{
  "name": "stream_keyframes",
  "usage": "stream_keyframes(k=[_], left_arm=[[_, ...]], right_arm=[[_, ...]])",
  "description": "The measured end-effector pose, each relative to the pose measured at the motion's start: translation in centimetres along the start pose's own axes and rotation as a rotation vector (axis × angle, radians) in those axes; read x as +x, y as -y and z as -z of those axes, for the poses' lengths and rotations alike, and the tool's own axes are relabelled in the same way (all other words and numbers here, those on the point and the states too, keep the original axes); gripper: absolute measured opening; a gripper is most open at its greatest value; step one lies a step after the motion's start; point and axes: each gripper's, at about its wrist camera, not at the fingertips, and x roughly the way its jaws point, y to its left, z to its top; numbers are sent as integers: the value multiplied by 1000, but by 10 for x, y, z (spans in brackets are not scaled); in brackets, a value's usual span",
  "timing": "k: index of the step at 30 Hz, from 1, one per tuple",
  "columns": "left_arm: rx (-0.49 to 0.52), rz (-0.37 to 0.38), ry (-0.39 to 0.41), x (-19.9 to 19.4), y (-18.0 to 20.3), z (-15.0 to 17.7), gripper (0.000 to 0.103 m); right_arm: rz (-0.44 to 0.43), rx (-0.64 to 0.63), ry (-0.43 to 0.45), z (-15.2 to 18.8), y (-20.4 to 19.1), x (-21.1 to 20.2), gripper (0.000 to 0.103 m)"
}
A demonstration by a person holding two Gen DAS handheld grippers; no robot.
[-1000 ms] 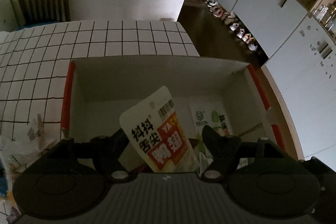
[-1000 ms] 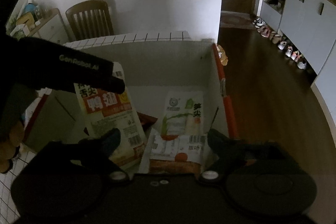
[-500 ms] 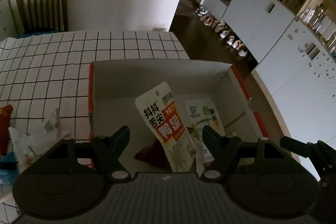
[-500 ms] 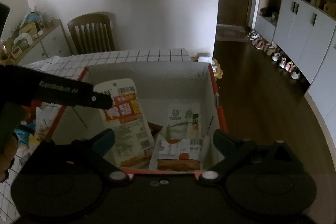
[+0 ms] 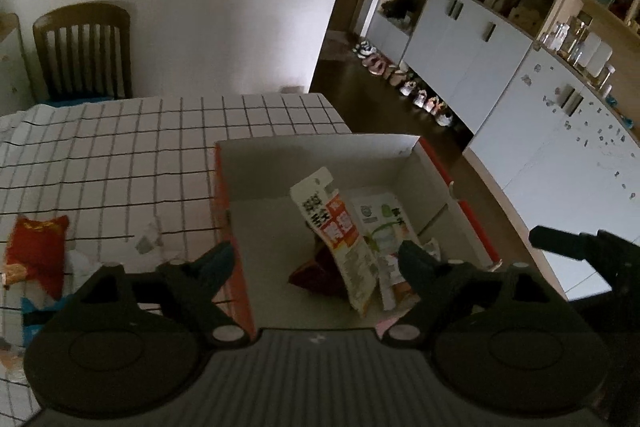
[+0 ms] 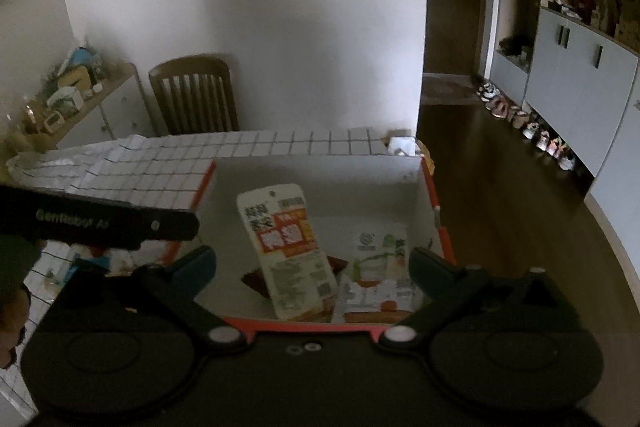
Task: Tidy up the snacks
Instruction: 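Withdraw both tools from the box back over the snacks on the table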
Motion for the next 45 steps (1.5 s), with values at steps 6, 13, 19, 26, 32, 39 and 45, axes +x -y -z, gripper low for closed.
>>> stream_keyframes(k=[6,13,19,26,32,39,45], left_arm=[[-3,-4,0,-26,-25,12,92],[-49,-5,30,-60,-66,25,103],[-56,-3,79,-90,-104,35,103],[-30,-15,116,-116,-148,48,103],[-31,-59,104,-123,-187,62,103],[-17,-100,77,-120,-225,83,103],[-49,-136,38,-103,-255,105,103]], right_arm=[[-12,14,32,1,-21,-14,103],[-26,27,57,8,-50,-24,103],[-57,27,72,20,-82,-31,103],[-92,21,56,33,-123,-25,103],[-102,31,24,44,-156,-12,103],[-92,49,-11,54,-187,14,101],[-77,78,-51,59,-206,41,99]])
